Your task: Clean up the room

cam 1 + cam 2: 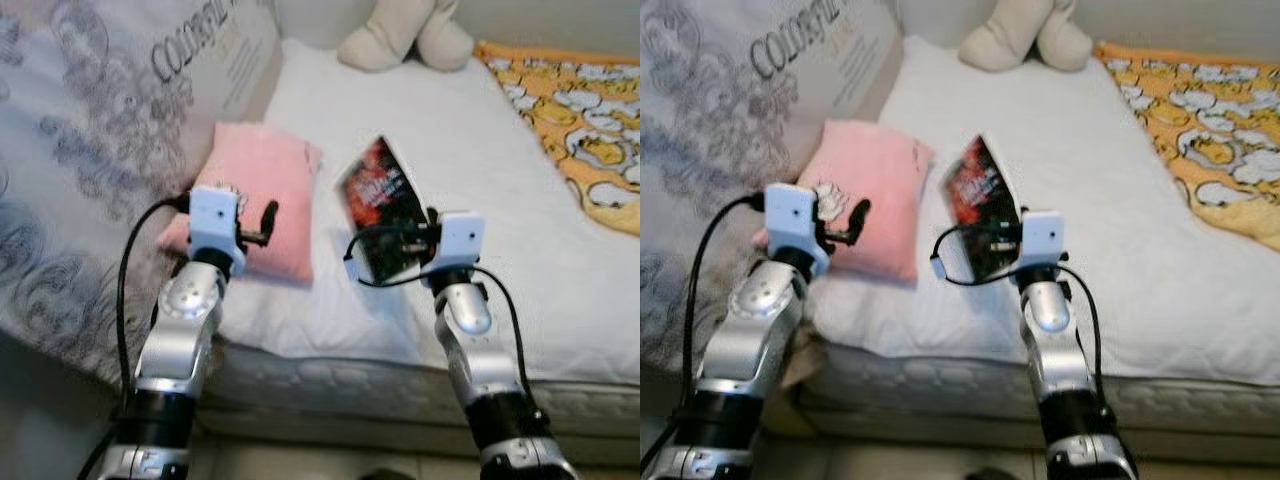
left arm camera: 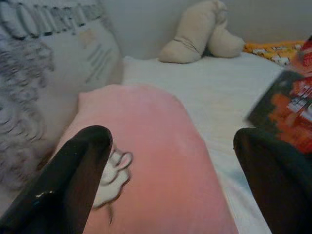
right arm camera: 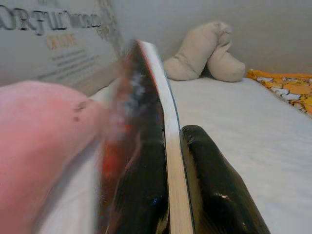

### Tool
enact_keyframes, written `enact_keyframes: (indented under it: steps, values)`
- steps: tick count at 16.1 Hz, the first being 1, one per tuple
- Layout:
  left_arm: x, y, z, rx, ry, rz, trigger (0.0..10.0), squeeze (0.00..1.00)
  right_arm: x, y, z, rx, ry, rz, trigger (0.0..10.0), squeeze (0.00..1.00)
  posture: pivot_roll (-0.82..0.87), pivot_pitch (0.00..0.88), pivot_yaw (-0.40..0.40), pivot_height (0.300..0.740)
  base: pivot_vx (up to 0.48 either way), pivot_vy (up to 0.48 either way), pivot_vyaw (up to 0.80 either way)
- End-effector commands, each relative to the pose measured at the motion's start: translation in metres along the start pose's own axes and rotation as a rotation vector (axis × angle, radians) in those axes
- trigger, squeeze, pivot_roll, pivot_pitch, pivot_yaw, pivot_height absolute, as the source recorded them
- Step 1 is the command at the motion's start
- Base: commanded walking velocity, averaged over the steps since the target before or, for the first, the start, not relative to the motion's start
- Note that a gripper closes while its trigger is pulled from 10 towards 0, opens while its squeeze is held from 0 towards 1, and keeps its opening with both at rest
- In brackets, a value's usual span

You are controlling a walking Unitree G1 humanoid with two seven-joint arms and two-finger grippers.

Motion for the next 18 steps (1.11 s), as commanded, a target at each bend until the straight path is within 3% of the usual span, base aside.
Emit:
enact_keyframes:
  steps: [1, 4, 6, 8, 9, 11, 12, 14, 16, 18]
  values:
    - [0.002, -0.006, -0.003, -0.021, 0.008, -0.028, 10.0, 0.00, 0.009, -0.017, -0.007, -0.069, -0.036, -0.002, 0.0, 0.04, 0.05, 0.000, -0.013, 0.723, 0.000, 0.000, 0.00]
    - [0.005, -0.010, -0.002, -0.045, 0.001, -0.040, 10.0, 0.00, 0.022, -0.022, -0.024, -0.070, -0.060, -0.019, 0.0, 0.03, 0.06, 0.000, -0.007, 0.723, 0.000, 0.000, 0.00]
    - [0.010, -0.008, 0.006, -0.175, 0.028, -0.079, 10.0, 0.00, 0.041, -0.018, -0.054, -0.026, -0.051, -0.171, 0.0, 0.03, 0.12, 0.000, -0.006, 0.723, 0.000, 0.000, 0.00]
    - [0.010, 0.000, 0.028, -0.275, 0.082, -0.153, 10.0, 0.00, 0.051, -0.024, -0.075, -0.019, -0.013, -0.264, 0.0, 0.02, 0.20, 0.027, -0.010, 0.723, 0.000, 0.000, 0.00]
    - [0.010, 0.000, 0.030, -0.284, 0.087, -0.158, 10.0, 0.00, 0.051, -0.025, -0.076, -0.021, -0.009, -0.271, 0.0, 0.02, 0.20, 0.027, -0.010, 0.723, 0.000, 0.000, 0.00]
    - [0.011, -0.004, 0.050, -0.341, 0.118, -0.195, 10.0, 0.00, 0.054, -0.024, -0.084, -0.015, 0.026, -0.338, 0.0, 0.01, 0.29, 0.088, -0.010, 0.723, 0.000, 0.000, 0.00]
    - [0.010, -0.013, 0.064, -0.392, 0.145, -0.197, 10.0, 0.00, 0.055, -0.012, -0.088, 0.031, 0.053, -0.364, 0.0, 0.01, 0.33, 0.115, -0.012, 0.723, 0.000, 0.000, 0.00]
    - [0.008, -0.033, 0.082, -0.478, 0.185, -0.113, 10.0, 0.00, 0.054, 0.025, -0.088, 0.157, 0.122, -0.343, 0.0, 0.01, 0.36, 0.127, -0.027, 0.723, 0.000, 0.000, 0.00]
    - [0.011, -0.048, 0.089, -0.534, 0.175, -0.056, 10.0, 0.00, 0.066, 0.043, -0.090, 0.220, 0.108, -0.303, 0.0, 0.01, 0.36, 0.132, -0.045, 0.723, 0.000, 0.000, 0.00]
    - [0.012, -0.056, 0.093, -0.563, 0.170, -0.047, 10.0, 0.00, 0.075, 0.046, -0.093, 0.221, 0.089, -0.279, 0.0, 0.01, 0.37, 0.140, -0.056, 0.723, 0.000, 0.000, 0.00]
Point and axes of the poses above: a point about 5 cm out from each wrist's last joint towards the gripper, its own z axis pointing back from the gripper into the wrist, its own x axis along the axis of the wrist's last joint, y = z × x, the point moved 2 cm from there along -z, pointing out of the wrist towards the gripper, and after that the axes turned 13 degrees about z, right-handed, at the moved point
